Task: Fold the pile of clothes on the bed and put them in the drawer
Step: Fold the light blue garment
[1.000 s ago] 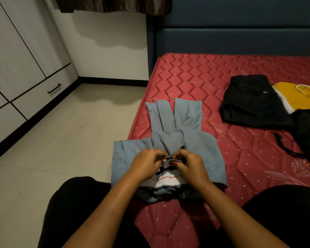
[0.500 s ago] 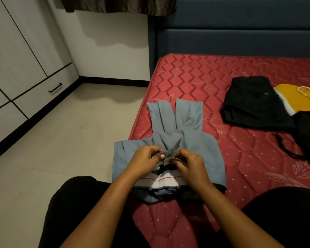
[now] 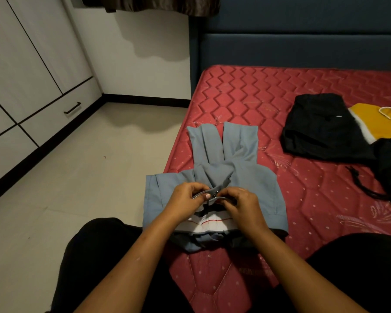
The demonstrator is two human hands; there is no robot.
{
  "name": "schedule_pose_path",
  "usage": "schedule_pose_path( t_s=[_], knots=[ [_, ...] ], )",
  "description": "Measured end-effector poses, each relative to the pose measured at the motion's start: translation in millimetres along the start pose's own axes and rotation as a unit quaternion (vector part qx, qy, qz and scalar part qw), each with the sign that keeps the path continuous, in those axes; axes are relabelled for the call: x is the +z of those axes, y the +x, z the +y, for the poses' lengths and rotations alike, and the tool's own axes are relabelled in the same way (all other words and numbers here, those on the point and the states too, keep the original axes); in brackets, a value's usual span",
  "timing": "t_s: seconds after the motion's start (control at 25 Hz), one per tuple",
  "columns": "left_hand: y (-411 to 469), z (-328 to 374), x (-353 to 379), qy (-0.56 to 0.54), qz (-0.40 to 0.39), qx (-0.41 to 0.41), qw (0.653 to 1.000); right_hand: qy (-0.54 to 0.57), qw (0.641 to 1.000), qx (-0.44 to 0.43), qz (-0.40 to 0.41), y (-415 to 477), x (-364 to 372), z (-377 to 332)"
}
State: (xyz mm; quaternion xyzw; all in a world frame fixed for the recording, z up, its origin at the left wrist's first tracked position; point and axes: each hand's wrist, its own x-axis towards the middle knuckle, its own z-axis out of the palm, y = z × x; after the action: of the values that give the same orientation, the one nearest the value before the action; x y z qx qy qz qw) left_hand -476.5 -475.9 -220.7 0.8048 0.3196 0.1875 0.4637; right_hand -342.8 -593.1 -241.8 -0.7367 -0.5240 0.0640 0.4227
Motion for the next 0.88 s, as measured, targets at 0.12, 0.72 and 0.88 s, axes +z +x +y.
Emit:
schedule_pose_path(
  t_s=[0.12, 0.72, 0.88],
  knots=[
    [-0.9, 0.7, 0.4, -0.002, -0.003, 0.000, 1.000, -0.026, 1.000, 0.008, 0.015, -1.8, 2.4, 0.6],
    [0.2, -2.9, -0.3, 0.021, -0.035, 0.012, 0.999, -0.010, 1.000, 0.017, 0.003, 1.0, -2.7, -0.8],
    [1.7, -1.6, -4.8, 0.007, -0.048, 0.005, 0.999, 0.021, 0.999, 0.044, 0.020, 2.0, -2.4, 2.9]
  ],
)
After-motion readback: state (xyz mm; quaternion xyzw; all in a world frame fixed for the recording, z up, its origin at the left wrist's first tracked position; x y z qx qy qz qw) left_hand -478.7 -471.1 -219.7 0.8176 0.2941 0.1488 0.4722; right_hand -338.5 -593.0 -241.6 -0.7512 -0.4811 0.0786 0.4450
